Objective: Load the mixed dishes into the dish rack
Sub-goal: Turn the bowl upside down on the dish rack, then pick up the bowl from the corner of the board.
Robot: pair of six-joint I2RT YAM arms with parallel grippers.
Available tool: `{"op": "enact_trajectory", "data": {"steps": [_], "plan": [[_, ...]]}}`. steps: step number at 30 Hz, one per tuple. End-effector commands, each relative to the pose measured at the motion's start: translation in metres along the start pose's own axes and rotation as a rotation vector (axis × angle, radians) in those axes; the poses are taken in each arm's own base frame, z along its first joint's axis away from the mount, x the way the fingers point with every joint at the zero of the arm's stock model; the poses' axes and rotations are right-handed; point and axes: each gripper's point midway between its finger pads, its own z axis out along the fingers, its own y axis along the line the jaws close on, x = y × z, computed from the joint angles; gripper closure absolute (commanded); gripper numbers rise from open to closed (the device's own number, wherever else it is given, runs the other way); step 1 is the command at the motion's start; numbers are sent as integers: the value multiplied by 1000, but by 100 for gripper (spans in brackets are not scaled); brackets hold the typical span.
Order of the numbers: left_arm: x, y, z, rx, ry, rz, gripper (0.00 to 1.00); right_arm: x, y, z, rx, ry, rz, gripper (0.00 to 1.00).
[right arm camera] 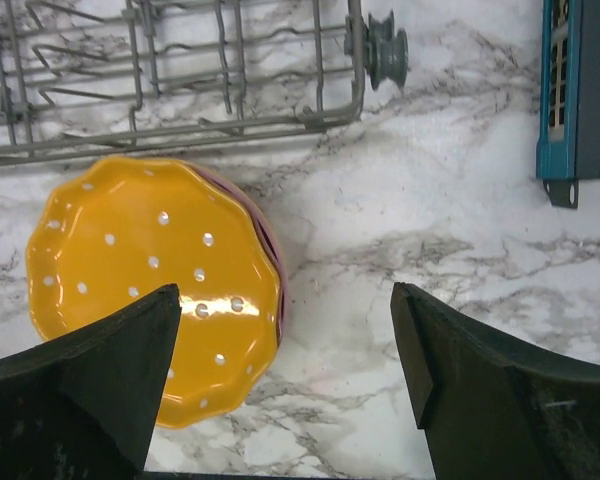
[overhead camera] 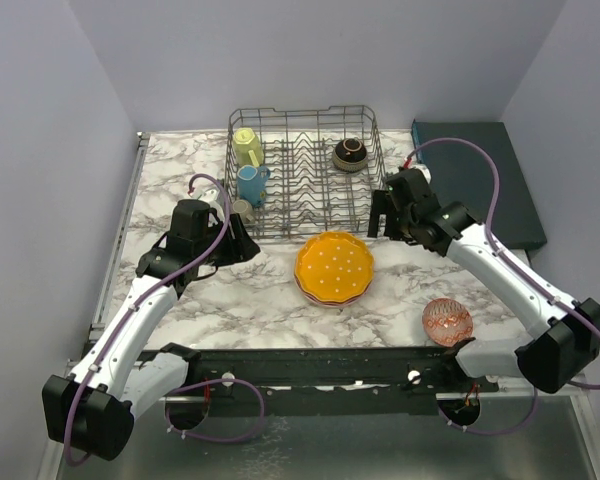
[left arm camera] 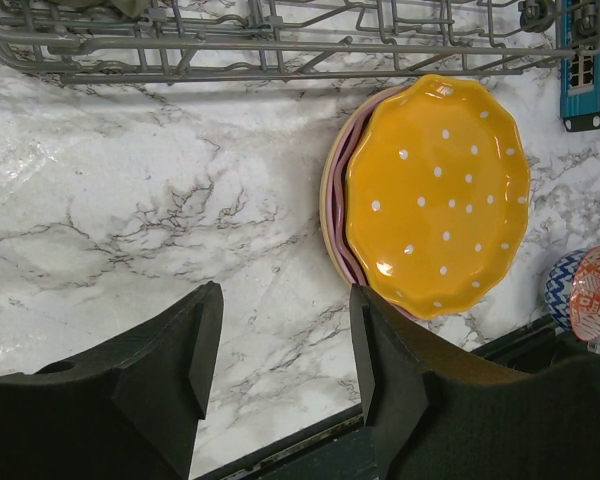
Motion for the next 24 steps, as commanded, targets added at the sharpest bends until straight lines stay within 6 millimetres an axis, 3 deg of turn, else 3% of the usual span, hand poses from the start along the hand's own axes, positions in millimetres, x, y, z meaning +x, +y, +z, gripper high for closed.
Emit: {"op": "enact_trajectory", "data": {"steps": [1,13,24], "plan": [[4,6,1,-18,13,-1,41,40,-12,-10,39,140,48,9],[4,3,2,-5,24,7,40,110,-49,-32,185,352,148,10],[5,3,5,-4,39,8,40,153,-78,-47,337,450,228,14]]}}
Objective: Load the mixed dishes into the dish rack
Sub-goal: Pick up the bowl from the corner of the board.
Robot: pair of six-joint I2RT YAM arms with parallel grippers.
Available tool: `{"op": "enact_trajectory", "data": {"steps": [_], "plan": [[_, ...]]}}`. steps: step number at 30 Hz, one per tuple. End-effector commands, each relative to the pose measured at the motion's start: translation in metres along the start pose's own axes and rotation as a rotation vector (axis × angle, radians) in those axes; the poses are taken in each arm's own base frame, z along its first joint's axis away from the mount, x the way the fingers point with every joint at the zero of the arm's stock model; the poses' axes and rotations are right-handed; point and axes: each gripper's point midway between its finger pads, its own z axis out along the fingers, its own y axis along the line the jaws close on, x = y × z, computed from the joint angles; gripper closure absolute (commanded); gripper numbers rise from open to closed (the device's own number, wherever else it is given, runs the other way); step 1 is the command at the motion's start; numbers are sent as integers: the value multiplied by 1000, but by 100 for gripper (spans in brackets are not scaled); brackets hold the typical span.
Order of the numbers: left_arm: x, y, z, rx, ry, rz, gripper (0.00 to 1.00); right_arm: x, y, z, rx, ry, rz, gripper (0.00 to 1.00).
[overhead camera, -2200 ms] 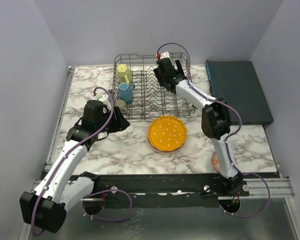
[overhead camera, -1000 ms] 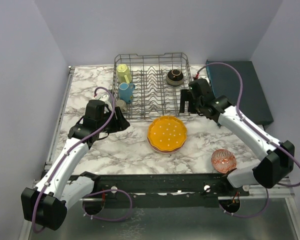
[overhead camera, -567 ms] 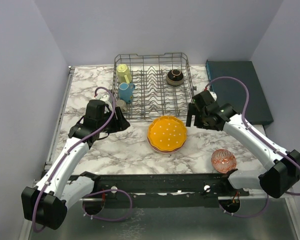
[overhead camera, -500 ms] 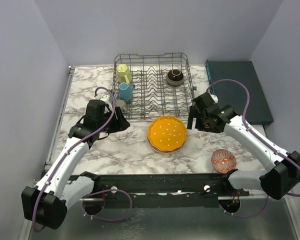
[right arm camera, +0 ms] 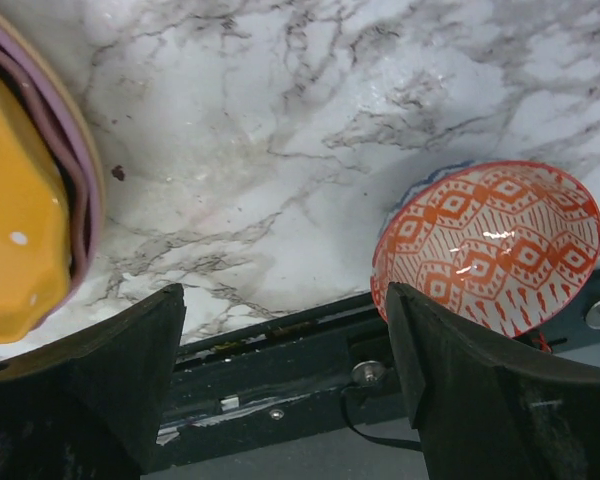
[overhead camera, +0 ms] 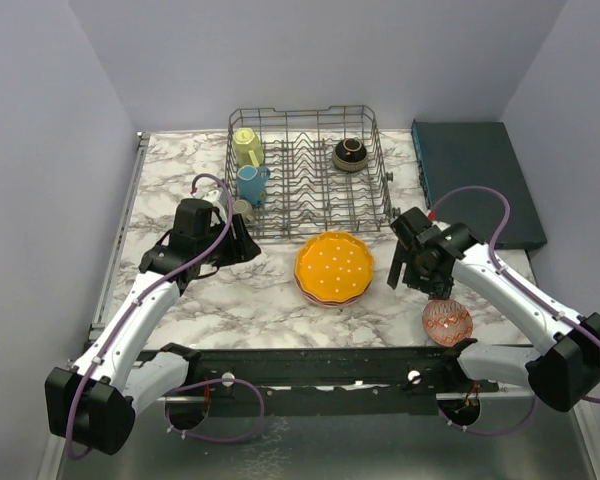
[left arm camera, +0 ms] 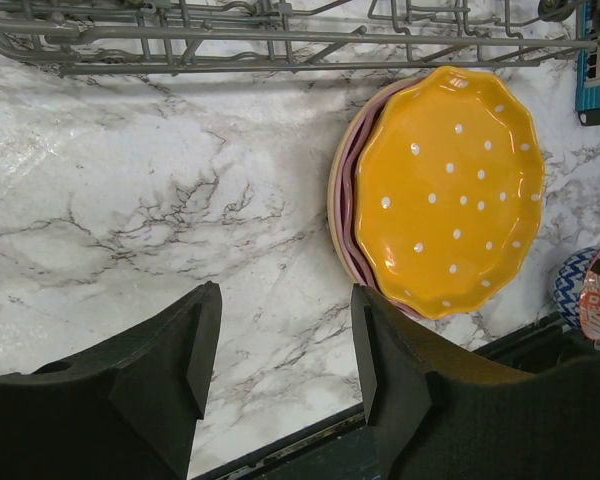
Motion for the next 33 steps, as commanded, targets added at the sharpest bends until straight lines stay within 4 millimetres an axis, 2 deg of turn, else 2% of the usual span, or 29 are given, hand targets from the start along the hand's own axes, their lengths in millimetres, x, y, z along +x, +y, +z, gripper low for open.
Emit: {"op": "enact_trajectory", "data": {"steps": [1,8,15,22,27,33], "plan": [[0,0,-1,7,12,11,40,21,-22,1,88,57,48,14],[1,0,0,6,15,9,39,38,-25,10,95,116,56,16],[1,-1,0,10,20,9,39,45,-21,18,89,144,74,24],[2,-1,0,12,20,9,39,53,-31,22,136,159,85,28],[1,-2,-1,19,18,7,39,66,-39,34,177,192,104,31],[3,-3,-1,24,21,6,39,68,-37,42,190,206,99,34]]}}
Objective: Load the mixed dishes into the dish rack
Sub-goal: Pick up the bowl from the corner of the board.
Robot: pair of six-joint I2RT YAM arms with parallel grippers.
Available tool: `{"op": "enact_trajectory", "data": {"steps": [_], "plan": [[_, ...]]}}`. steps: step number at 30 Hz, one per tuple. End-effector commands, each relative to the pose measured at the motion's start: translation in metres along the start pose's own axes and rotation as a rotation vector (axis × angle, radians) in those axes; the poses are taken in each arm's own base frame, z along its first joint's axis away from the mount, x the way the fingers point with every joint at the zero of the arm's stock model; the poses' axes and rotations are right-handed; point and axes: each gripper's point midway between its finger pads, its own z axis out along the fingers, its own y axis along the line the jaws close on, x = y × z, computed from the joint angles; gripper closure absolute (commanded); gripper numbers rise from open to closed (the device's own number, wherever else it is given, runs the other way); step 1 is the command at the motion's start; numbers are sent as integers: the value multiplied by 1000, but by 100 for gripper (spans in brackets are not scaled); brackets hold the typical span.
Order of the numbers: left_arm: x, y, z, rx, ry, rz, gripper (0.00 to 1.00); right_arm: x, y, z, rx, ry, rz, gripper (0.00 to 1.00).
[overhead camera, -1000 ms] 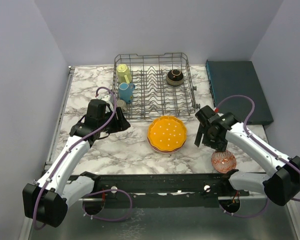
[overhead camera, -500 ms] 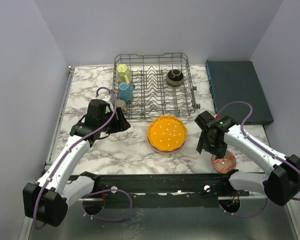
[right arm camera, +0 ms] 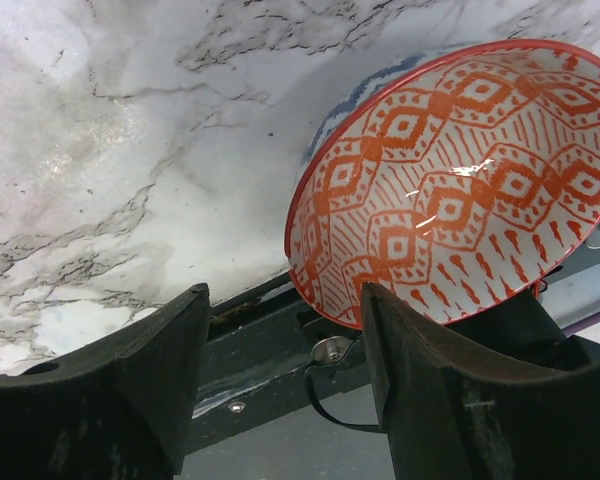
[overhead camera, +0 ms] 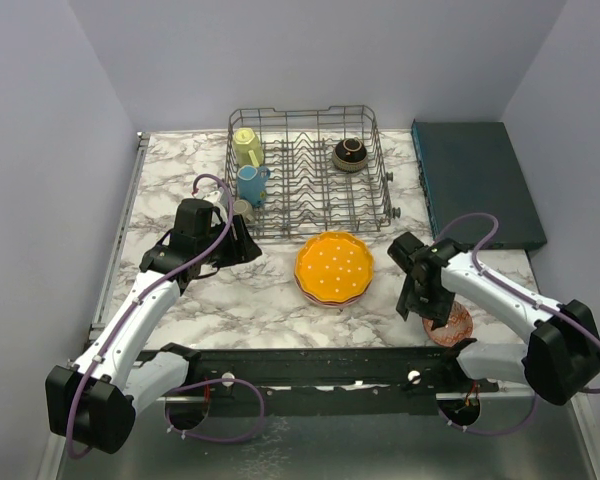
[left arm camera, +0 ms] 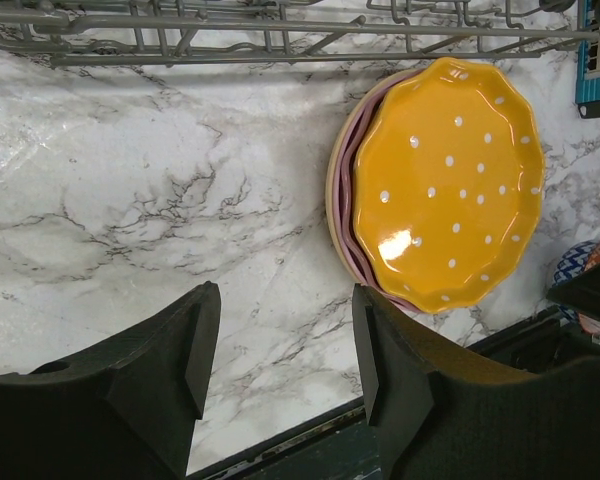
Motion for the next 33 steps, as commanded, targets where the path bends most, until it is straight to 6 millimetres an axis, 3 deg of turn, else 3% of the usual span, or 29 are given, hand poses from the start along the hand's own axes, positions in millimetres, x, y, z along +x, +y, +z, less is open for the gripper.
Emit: {"op": "enact_trajectory", "data": {"steps": [1,17,33], "plan": [[-1,-4,-3,22,1,10,39,1,6,6,2,10,20,34],[0,-8,-6,37,-5,21,39,4,8,18,34,32,12,47],[-1,-9,-7,39,-14,25,38,3,13,18,6,31,10,88]]}}
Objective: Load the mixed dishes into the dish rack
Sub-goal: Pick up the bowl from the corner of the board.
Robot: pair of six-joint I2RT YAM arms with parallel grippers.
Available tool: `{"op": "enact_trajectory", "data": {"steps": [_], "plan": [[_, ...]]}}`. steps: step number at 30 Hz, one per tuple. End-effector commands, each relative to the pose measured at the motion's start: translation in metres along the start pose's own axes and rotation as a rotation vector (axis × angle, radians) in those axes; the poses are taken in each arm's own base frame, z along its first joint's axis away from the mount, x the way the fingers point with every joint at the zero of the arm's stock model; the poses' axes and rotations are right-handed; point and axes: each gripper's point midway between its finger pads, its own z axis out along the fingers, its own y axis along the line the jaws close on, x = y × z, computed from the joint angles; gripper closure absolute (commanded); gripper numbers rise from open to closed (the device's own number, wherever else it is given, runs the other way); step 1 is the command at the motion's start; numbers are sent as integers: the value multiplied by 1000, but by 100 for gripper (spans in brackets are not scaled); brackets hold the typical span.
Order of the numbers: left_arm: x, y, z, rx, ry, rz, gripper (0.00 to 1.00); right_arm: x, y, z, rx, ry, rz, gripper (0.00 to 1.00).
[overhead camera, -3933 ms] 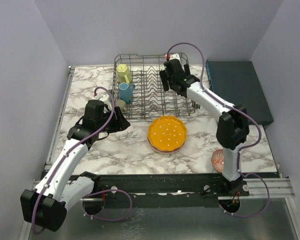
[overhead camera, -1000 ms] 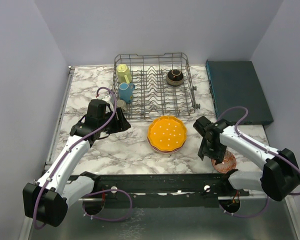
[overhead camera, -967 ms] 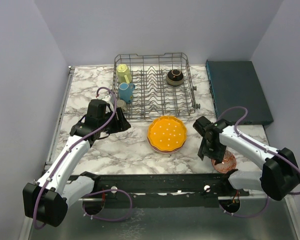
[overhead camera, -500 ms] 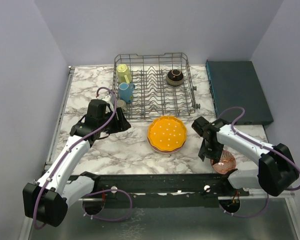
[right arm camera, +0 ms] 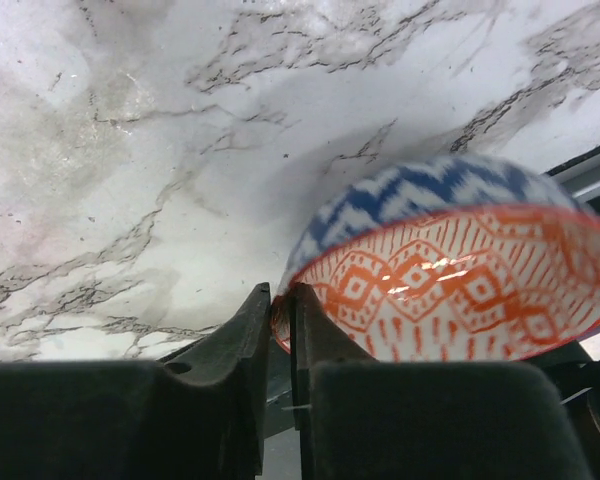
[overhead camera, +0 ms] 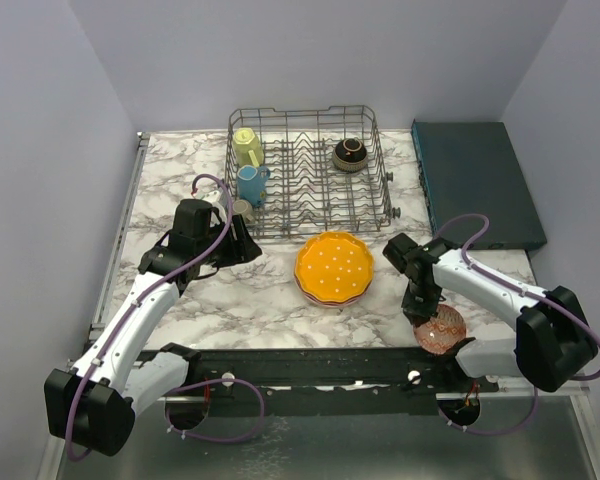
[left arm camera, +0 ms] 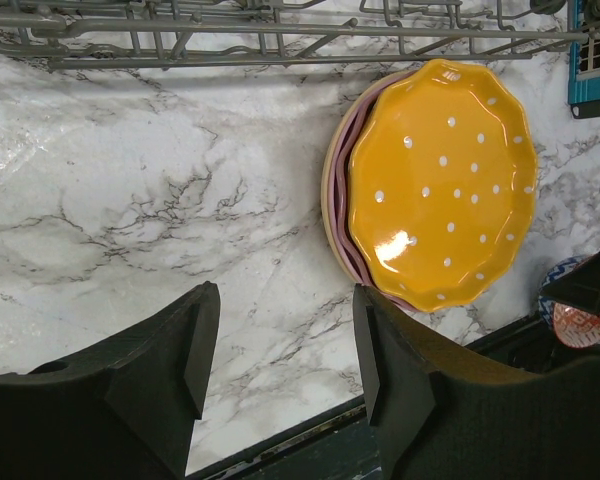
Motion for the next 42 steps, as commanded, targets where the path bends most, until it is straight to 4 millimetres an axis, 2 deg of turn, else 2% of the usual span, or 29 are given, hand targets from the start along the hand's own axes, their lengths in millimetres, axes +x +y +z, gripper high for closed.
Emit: {"op": "enact_trajectory", "data": {"steps": [1,3,25,32,37,42], "plan": [[0,-6,-4,27,-5,20,39,3,5,1,-26,6,13,91],[-1,-6,-4,26,-7,20,39,3,7,0,-37,6,13,99],[0,-3,-2,15,2,17,38,-15,38,-36,-250,-82,-63,100],[2,-2,0,12,13,15,38,-12,52,-52,-333,-111,-143,99],[3,-2,2,12,21,13,38,-11,54,-66,-304,-161,-225,99],[4,-2,4,12,29,11,38,0,66,-78,-294,-192,-327,99]]}}
